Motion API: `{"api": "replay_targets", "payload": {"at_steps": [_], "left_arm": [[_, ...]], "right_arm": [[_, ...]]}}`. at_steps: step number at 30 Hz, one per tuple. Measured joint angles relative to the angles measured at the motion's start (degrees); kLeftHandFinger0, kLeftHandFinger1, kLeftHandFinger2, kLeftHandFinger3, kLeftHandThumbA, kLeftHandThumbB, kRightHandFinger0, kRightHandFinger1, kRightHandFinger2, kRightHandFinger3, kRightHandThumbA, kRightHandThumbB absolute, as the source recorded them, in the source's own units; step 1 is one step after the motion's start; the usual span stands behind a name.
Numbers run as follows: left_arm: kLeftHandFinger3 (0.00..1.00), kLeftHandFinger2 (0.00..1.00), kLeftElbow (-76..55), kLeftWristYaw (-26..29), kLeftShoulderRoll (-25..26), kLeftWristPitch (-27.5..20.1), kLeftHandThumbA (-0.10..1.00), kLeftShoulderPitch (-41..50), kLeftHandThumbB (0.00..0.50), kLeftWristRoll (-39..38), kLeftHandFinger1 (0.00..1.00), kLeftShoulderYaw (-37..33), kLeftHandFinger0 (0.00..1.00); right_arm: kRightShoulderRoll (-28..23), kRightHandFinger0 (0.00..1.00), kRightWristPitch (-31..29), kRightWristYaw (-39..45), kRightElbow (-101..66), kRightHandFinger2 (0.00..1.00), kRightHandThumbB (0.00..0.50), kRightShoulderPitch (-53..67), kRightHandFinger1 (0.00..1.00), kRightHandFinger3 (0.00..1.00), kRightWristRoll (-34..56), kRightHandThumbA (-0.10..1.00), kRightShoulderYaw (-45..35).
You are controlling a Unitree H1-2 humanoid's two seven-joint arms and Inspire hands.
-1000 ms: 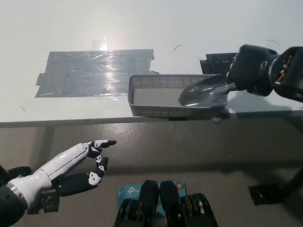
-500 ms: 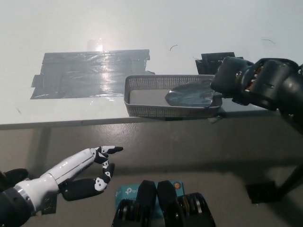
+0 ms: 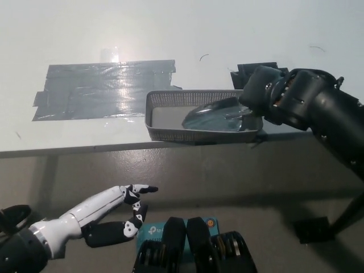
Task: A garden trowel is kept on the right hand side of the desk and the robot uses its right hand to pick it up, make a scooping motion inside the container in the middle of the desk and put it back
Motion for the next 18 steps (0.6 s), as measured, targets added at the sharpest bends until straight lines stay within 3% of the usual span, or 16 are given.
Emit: {"api": "replay_targets", "payload": {"at_steps": [2, 3, 4, 5, 6, 7, 8, 10, 11, 13, 15, 16, 17, 18], "left_arm": [[1.0, 0.94, 0.5, 0.0, -0.1, -0.1, 1.0, -0.3, 0.261, 0.0, 1.0, -0.3, 1.0], [1.0, 0.94, 0.8, 0.0, -0.1, -0.2, 1.0, -0.4, 0.289, 0.1, 1.0, -0.3, 1.0], [1.0, 0.94, 1.0, 0.0, -0.1, -0.2, 1.0, -0.5, 0.313, 0.1, 1.0, -0.4, 1.0], [1.0, 0.94, 1.2, 0.0, -0.2, -0.2, 1.0, -0.5, 0.303, 0.2, 1.0, -0.5, 1.0], [1.0, 0.93, 1.3, 0.0, -0.3, -0.2, 1.0, -0.5, 0.302, 0.3, 1.0, -0.7, 1.0], [1.0, 0.93, 1.3, 0.0, -0.3, -0.3, 1.0, -0.5, 0.298, 0.3, 1.0, -0.9, 1.0], [1.0, 0.93, 1.4, 0.0, -0.5, -0.3, 1.0, -0.5, 0.27, 0.4, 1.0, -1.1, 1.0], [1.0, 0.93, 1.4, 0.0, -0.6, -0.4, 1.0, -0.4, 0.27, 0.4, 1.0, -1.4, 1.0], [1.0, 0.94, 1.4, 0.0, -0.7, -0.4, 1.0, -0.4, 0.289, 0.4, 1.0, -1.5, 1.0], [1.0, 0.94, 1.6, 0.0, -0.8, -0.4, 1.0, -0.4, 0.288, 0.4, 1.0, -1.7, 1.0], [1.0, 0.94, 2.0, 0.0, -0.9, -0.4, 1.0, -0.3, 0.27, 0.5, 1.0, -1.9, 1.0], [1.0, 0.94, 2.3, 0.0, -1.0, -0.5, 1.0, -0.2, 0.267, 0.5, 1.0, -2.0, 1.0], [1.0, 0.94, 2.5, 0.0, -1.0, -0.5, 1.0, -0.1, 0.276, 0.5, 1.0, -2.2, 1.0], [1.0, 0.94, 2.6, 0.0, -1.0, -0.6, 1.0, 0.0, 0.282, 0.6, 1.0, -2.4, 1.0]], "right_arm": [[0.7, 0.0, 0.4, -1.3, 2.0, 0.35, 0.0, 0.0, 0.04, 0.39, 0.0, -0.1, -1.1], [1.0, 0.0, 0.5, -2.0, 2.8, 0.32, 0.001, 0.0, 0.02, 0.3, 0.0, -0.1, -1.6], [1.1, 0.0, 0.5, -2.8, 3.6, 0.28, 0.0, 0.0, 0.0, 0.17, 0.0, -0.04, -2.1], [1.5, 0.0, 0.6, -3.7, 4.5, 0.3, 0.0, 0.1, 0.01, 0.12, 0.0, 0.08, -2.9], [1.7, 0.0, 0.8, -4.3, 5.1, 0.31, 0.0, 0.2, 0.01, 0.11, 0.1, 0.09, -3.5], [1.8, 0.0, 0.9, -4.5, 5.3, 0.32, 0.0, 0.3, 0.02, 0.11, 0.1, 0.09, -4.0], [2.1, 0.0, 1.3, -5.1, 5.5, 0.31, 0.0, 0.7, 0.0, 0.07, 0.1, -0.06, -4.8], [2.6, 0.0, 1.9, -5.5, 5.7, 0.34, 0.069, 1.2, 0.03, 0.02, 0.3, -0.1, -6.1], [3.1, 0.0, 2.8, -5.8, 5.7, 0.36, 0.062, 1.8, 0.05, 0.07, 0.5, -0.1, -7.4], [3.7, 0.0, 4.4, -5.9, 5.7, 0.41, 0.111, 2.6, 0.09, 0.05, 0.8, -0.1, -9.5], [4.7, 0.0, 6.5, -6.2, 5.7, 0.44, 0.122, 3.6, 0.12, 0.04, 1.1, -0.1, -11.9], [5.2, 0.0, 7.5, -6.5, 5.8, 0.49, 0.108, 4.1, 0.17, 0.26, 1.2, -0.1, -13.1], [5.6, 0.0, 8.5, -6.9, 5.8, 0.53, 0.079, 4.6, 0.21, 0.41, 1.5, -0.1, -14.2], [5.9, 0.0, 9.1, -7.3, 5.8, 0.49, 0.023, 5.0, 0.18, 0.24, 1.7, -0.1, -15.1]]}}
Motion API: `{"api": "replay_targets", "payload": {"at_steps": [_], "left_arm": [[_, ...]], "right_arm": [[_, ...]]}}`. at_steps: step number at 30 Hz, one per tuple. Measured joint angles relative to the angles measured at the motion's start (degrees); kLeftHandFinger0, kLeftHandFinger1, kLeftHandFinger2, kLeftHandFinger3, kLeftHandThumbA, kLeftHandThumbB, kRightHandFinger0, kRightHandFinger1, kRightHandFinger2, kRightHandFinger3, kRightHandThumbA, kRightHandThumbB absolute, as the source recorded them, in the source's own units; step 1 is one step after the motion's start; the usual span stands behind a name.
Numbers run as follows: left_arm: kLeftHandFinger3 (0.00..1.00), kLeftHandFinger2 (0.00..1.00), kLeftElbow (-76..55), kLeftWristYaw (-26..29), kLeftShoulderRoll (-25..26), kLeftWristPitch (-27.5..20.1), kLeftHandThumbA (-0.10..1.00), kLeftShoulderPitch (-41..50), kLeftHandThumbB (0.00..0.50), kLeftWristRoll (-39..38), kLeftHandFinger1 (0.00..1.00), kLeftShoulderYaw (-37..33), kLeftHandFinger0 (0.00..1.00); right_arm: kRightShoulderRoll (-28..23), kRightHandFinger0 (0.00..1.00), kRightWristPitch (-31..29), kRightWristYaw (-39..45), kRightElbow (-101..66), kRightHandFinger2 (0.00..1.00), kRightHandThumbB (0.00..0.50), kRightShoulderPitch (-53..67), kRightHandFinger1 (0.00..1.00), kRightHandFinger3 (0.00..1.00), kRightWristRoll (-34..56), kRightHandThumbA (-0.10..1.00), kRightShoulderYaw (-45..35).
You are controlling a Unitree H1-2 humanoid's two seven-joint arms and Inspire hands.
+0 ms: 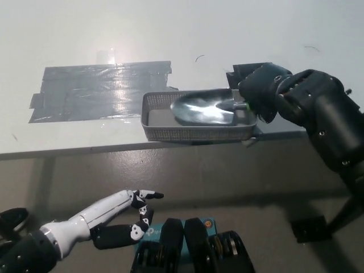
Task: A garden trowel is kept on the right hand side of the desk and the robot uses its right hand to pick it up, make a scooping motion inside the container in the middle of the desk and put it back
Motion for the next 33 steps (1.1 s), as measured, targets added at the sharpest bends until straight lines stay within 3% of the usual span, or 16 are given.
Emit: {"api": "replay_targets", "payload": {"at_steps": [2, 3, 4, 5, 6, 7, 10, 11, 13, 17, 19, 21, 22, 26, 27, 33], "left_arm": [[1.0, 0.94, 0.0, 0.0, 0.0, 0.0, 1.0, 0.2, 0.282, 0.1, 1.0, -0.4, 1.0], [1.0, 0.95, 0.0, 0.0, 0.0, 0.0, 1.0, 0.4, 0.281, 0.2, 1.0, -0.5, 1.0], [1.0, 0.96, 0.0, 0.0, 0.0, 0.0, 1.0, 0.6, 0.256, 0.3, 1.0, -0.5, 1.0], [1.0, 0.96, 0.0, 0.0, 0.0, 0.0, 1.0, 0.6, 0.271, 0.3, 1.0, -0.5, 1.0], [1.0, 0.96, 0.0, 0.0, -0.1, 0.0, 1.0, 0.7, 0.275, 0.3, 1.0, -0.5, 1.0], [1.0, 0.96, 0.1, 0.0, -0.1, 0.0, 1.0, 0.7, 0.275, 0.3, 1.0, -0.5, 1.0], [1.0, 0.95, 0.3, 0.0, -0.3, 0.0, 1.0, 1.0, 0.303, 0.3, 1.0, -0.6, 1.0], [1.0, 0.95, 0.4, 0.0, -0.3, 0.0, 1.0, 1.0, 0.29, 0.3, 1.0, -0.6, 1.0], [1.0, 0.97, 0.5, 0.0, -0.5, 0.0, 1.0, 1.3, 0.259, 0.3, 1.0, -0.7, 1.0], [1.0, 0.98, 0.8, 0.0, -0.8, -0.1, 1.0, 2.1, 0.257, 0.3, 1.0, -0.7, 1.0], [1.0, 1.0, 0.9, 0.0, -0.8, -0.1, 1.0, 2.7, 0.245, 0.3, 1.0, -0.7, 1.0], [1.0, 1.0, 0.9, 0.0, -0.8, -0.1, 1.0, 3.2, 0.255, 0.3, 1.0, -0.7, 1.0], [1.0, 1.0, 0.9, 0.0, -0.8, -0.1, 1.0, 3.5, 0.284, 0.2, 1.0, -0.7, 1.0], [1.0, 1.0, 1.1, 0.0, -0.8, -0.1, 1.0, 4.4, 0.29, 0.2, 1.0, -0.6, 1.0], [1.0, 1.0, 1.1, 0.0, -0.8, -0.1, 1.0, 4.7, 0.3, 0.1, 1.0, -0.6, 1.0], [1.0, 1.0, 1.1, 0.0, -0.8, -0.1, 1.0, 6.2, 0.276, -0.2, 1.0, -0.3, 1.0]], "right_arm": [[0.4, 0.0, 1.1, -1.1, -0.2, 0.5, 0.032, 1.0, 0.19, 0.22, 0.5, -0.1, -1.5], [0.8, 0.0, 1.6, -1.6, -0.4, 0.47, 0.102, 1.5, 0.16, 0.01, 0.7, -0.1, -2.2], [1.1, 0.0, 2.3, -2.1, -0.7, 0.45, 0.145, 2.0, 0.15, 0.0, 0.9, -0.1, -2.8], [1.2, 0.0, 2.7, -2.3, -1.0, 0.46, 0.189, 2.5, 0.18, 0.01, 0.9, -0.1, -3.3], [1.4, 0.0, 3.4, -2.6, -1.3, 0.46, 0.198, 2.9, 0.18, 0.03, 1.1, -0.1, -4.0], [1.4, 0.0, 3.7, -2.6, -1.4, 0.46, 0.2, 3.1, 0.19, 0.05, 1.2, -0.1, -4.6], [1.9, 0.0, 5.0, -2.9, -1.8, 0.43, 0.143, 3.9, 0.19, 0.07, 2.5, -0.1, -7.0], [1.9, 0.0, 5.2, -2.8, -1.8, 0.39, 0.166, 4.0, 0.22, 0.05, 2.8, -0.1, -7.6], [2.0, 0.0, 6.0, -2.8, -1.7, 0.33, 0.164, 4.5, 0.17, 0.02, 4.1, -0.1, -9.7], [2.4, 0.0, 6.8, -2.8, -1.4, 0.23, 0.136, 5.3, 0.06, 0.04, 6.6, -0.1, -13.3], [2.6, 0.0, 7.2, -2.8, -1.0, 0.27, 0.131, 5.5, 0.09, 0.08, 8.0, -0.1, -15.4], [2.6, 0.0, 7.9, -2.5, -0.5, 0.28, 0.095, 5.6, 0.1, 0.08, 9.6, -0.1, -17.3], [2.7, 0.0, 8.3, -2.4, -0.4, 0.3, 0.082, 5.6, 0.11, 0.06, 10.2, -0.1, -18.2], [2.7, 0.0, 10.0, -1.5, 0.3, 0.3, 0.106, 5.6, 0.08, 0.09, 12.9, -0.1, -21.4], [2.7, 0.0, 10.6, -1.2, 0.4, 0.27, 0.118, 5.6, 0.02, 0.09, 13.7, -0.1, -22.3], [1.9, 0.0, 12.3, -0.2, 2.8, 0.32, 0.14, 5.0, 0.11, 0.07, 19.4, -0.1, -26.2]]}}
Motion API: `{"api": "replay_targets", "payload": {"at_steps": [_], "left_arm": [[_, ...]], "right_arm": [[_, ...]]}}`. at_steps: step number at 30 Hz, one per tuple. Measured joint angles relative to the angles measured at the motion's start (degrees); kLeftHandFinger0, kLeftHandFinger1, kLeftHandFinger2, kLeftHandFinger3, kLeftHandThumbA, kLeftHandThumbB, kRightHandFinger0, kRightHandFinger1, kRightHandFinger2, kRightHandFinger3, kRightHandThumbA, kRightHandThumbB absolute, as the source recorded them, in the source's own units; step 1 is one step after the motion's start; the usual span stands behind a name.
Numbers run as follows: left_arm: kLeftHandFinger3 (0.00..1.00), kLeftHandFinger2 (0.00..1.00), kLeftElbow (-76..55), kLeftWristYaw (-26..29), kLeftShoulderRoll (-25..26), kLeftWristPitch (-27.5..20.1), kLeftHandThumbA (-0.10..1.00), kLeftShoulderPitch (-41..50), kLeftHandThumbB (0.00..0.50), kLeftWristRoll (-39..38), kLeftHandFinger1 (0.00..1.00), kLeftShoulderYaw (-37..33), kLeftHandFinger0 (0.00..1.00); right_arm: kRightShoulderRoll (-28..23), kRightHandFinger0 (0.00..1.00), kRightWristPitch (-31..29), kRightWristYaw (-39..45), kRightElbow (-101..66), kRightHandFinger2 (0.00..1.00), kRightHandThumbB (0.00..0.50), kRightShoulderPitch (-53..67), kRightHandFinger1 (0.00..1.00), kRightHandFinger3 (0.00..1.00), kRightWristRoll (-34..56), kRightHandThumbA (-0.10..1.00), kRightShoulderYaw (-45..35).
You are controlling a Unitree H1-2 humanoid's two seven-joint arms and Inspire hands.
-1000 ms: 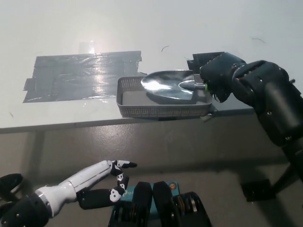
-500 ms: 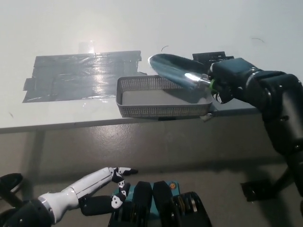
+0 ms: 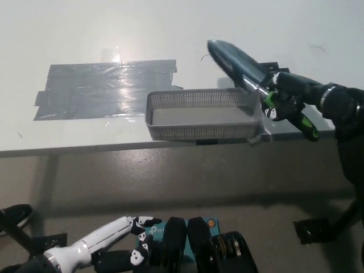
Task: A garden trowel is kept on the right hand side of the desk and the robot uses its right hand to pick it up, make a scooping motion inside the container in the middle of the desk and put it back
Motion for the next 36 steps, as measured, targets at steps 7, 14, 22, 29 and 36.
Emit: {"api": "replay_targets", "payload": {"at_steps": [7, 14, 22, 29, 36], "left_arm": [[1.0, 0.99, 0.0, 0.0, 0.0, 0.0, 1.0, 1.9, 0.295, -0.2, 1.0, 1.1, 1.0], [1.0, 0.97, -0.2, 0.1, 0.0, -0.1, 1.0, 3.0, 0.318, -0.1, 1.0, 2.8, 1.0], [1.0, 1.0, -0.6, 0.1, 0.0, -0.1, 1.0, 3.5, 0.31, -0.2, 1.0, 3.4, 1.0], [1.0, 0.99, -0.9, 0.1, 0.1, 0.0, 1.0, 3.5, 0.317, -0.1, 1.0, 3.6, 1.0], [1.0, 0.98, -1.2, 0.1, 0.1, 0.1, 1.0, 3.5, 0.322, -0.1, 1.0, 3.8, 1.0]], "right_arm": [[-2.6, 0.0, 2.6, 0.0, 3.5, 0.32, 0.125, -5.1, 0.11, 0.0, 7.2, -0.1, -3.9], [-9.3, 0.0, 2.0, -2.0, 7.0, 0.33, 0.147, -8.1, 0.14, 0.01, 11.2, -0.1, -1.3], [-14.6, 0.0, 0.9, -3.8, 11.8, 0.36, 0.156, -9.4, 0.16, 0.1, 11.2, -0.1, 8.6], [-16.0, 0.03, -0.5, -5.6, 12.6, 0.67, 0.195, -8.8, 0.52, 0.11, 9.5, -0.1, 18.7], [-13.8, 0.23, -1.4, -8.5, 16.5, 0.63, 0.015, -8.0, 0.56, 0.74, 8.0, -0.1, 25.6]]}}
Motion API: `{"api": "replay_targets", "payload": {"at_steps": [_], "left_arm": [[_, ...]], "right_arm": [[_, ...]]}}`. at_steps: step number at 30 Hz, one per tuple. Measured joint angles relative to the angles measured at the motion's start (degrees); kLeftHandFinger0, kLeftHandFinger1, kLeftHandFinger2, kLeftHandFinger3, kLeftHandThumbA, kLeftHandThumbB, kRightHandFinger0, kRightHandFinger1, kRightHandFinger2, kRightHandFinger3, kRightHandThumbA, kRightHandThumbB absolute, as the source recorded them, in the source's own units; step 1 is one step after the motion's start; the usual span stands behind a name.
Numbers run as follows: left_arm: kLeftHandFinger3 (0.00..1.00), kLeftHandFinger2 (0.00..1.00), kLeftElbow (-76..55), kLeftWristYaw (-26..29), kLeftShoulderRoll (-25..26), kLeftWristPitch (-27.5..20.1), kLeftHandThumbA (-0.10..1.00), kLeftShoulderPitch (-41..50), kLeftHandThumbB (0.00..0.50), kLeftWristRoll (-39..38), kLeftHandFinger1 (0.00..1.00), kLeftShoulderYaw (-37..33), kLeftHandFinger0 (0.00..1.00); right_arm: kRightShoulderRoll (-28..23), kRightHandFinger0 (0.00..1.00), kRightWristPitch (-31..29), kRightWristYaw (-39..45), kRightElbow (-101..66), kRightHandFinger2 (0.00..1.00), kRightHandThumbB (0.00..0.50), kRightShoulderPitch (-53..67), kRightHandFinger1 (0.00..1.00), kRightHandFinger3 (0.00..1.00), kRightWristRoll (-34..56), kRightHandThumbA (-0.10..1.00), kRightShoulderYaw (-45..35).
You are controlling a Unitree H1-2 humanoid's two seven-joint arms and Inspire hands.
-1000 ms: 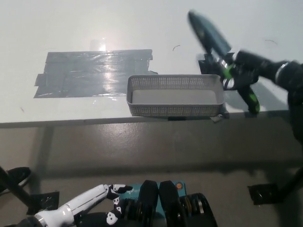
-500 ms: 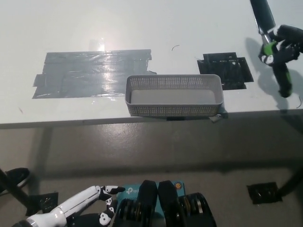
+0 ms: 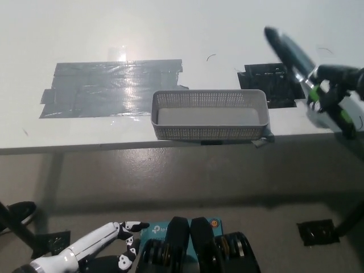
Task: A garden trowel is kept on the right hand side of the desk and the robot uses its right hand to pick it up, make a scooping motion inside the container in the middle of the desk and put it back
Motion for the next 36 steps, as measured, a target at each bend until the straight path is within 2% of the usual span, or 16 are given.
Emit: {"api": "replay_targets", "payload": {"at_steps": [1, 3, 5, 8, 14, 15, 16, 19, 20, 22, 24, 25, 26, 27, 31, 36], "left_arm": [[1.0, 0.97, -0.1, 0.0, 0.0, 0.0, 1.0, 0.0, 0.324, 0.0, 1.0, 0.0, 1.0], [1.0, 0.98, -0.4, 0.0, 0.1, 0.1, 1.0, 0.1, 0.344, 0.0, 1.0, 0.1, 1.0], [1.0, 0.97, -0.6, -0.1, 0.2, 0.2, 1.0, 0.1, 0.351, 0.0, 1.0, 0.1, 1.0], [1.0, 0.97, -1.0, -0.1, 0.5, 0.2, 1.0, 0.3, 0.332, 0.1, 1.0, 0.1, 1.0], [1.0, 0.96, -2.3, -0.1, 1.6, 0.2, 1.0, 2.0, 0.318, 0.0, 1.0, 0.5, 1.0], [1.0, 0.96, -2.4, -0.1, 1.6, 0.3, 1.0, 2.3, 0.317, 0.0, 1.0, 0.6, 1.0], [1.0, 0.97, -2.6, -0.1, 1.7, 0.3, 1.0, 2.5, 0.315, 0.0, 1.0, 0.7, 1.0], [1.0, 0.99, -3.2, -0.1, 2.1, 0.3, 1.0, 2.7, 0.3, 0.0, 1.0, 0.7, 1.0], [1.0, 0.98, -3.4, -0.1, 2.1, 0.3, 1.0, 2.7, 0.309, 0.0, 1.0, 0.7, 1.0], [1.0, 0.98, -3.6, -0.1, 2.1, 0.4, 1.0, 2.6, 0.307, 0.0, 1.0, 0.7, 1.0], [1.0, 0.97, -3.6, -0.1, 2.2, 0.5, 1.0, 2.6, 0.308, 0.0, 1.0, 0.7, 1.0], [1.0, 0.96, -3.6, -0.1, 2.2, 0.6, 1.0, 2.6, 0.335, 0.0, 1.0, 0.7, 1.0], [1.0, 0.95, -3.6, -0.2, 2.2, 0.6, 1.0, 2.6, 0.343, 0.0, 1.0, 0.7, 1.0], [1.0, 0.97, -3.6, -0.2, 2.2, 0.6, 1.0, 2.6, 0.344, 0.0, 1.0, 0.7, 1.0], [1.0, 0.96, -3.6, -0.4, 2.2, 0.6, 1.0, 2.4, 0.33, 0.0, 1.0, 0.8, 1.0], [1.0, 0.97, -3.6, -0.8, 2.2, 0.6, 1.0, 2.1, 0.312, 0.0, 1.0, 1.0, 1.0]], "right_arm": [[0.5, 0.57, 0.0, -0.6, 1.0, 0.93, 0.001, -0.1, 0.95, 0.84, -0.3, -0.1, 1.1], [1.8, 0.36, 0.2, -2.0, 3.6, 0.64, 0.0, -0.4, 0.62, 0.59, -0.9, -0.1, 2.8], [2.9, 0.56, 0.5, -3.9, 6.1, 0.74, 0.0, -1.7, 0.76, 0.79, -1.7, -0.1, 4.1], [5.0, 0.46, 1.2, -6.6, 10.9, 0.59, 0.0, -3.9, 0.56, 0.8, -2.8, -0.1, 6.6], [7.9, 0.54, 1.7, -12.4, 20.4, 0.7, 0.0, -7.5, 0.62, 0.99, -4.1, -0.1, 9.8], [8.0, 0.21, 1.7, -12.9, 21.2, 0.44, 0.0, -7.7, 0.3, 0.87, -4.1, -0.1, 10.0], [8.2, 0.13, 1.7, -13.5, 22.1, 0.39, 0.0, -7.9, 0.23, 0.9, -4.1, -0.1, 10.3], [8.8, 0.12, 1.8, -15.4, 24.7, 0.42, 0.068, -9.0, 0.25, 1.0, -4.2, -0.1, 12.2], [8.9, 0.31, 1.7, -15.6, 25.2, 0.5, 0.074, -9.3, 0.45, 0.86, -4.2, -0.05, 13.1], [9.1, 0.58, 1.6, -16.7, 27.0, 0.7, 0.005, -10.0, 0.68, 1.0, -4.4, -0.02, 14.9], [9.0, 0.54, 1.6, -17.6, 27.8, 0.69, 0.0, -10.3, 0.61, 1.0, -4.6, -0.02, 16.0], [9.0, 0.35, 1.6, -18.0, 28.0, 0.56, 0.07, -10.5, 0.42, 1.0, -4.7, 0.14, 16.5], [9.0, 0.84, 1.6, -18.2, 28.1, 1.0, 0.115, -10.6, 1.0, 1.0, -4.8, 0.28, 16.9], [8.9, 1.0, 1.7, -18.3, 28.1, 1.0, 0.173, -10.6, 1.0, 1.0, -4.9, 0.36, 17.2], [8.9, 1.0, 1.8, -18.2, 27.8, 1.0, 0.5, -10.6, 1.0, 1.0, -5.1, 0.58, 17.8], [8.9, 1.0, 2.3, -16.8, 27.0, 1.0, 0.5, -10.6, 1.0, 1.0, -4.8, 0.73, 17.4]]}}
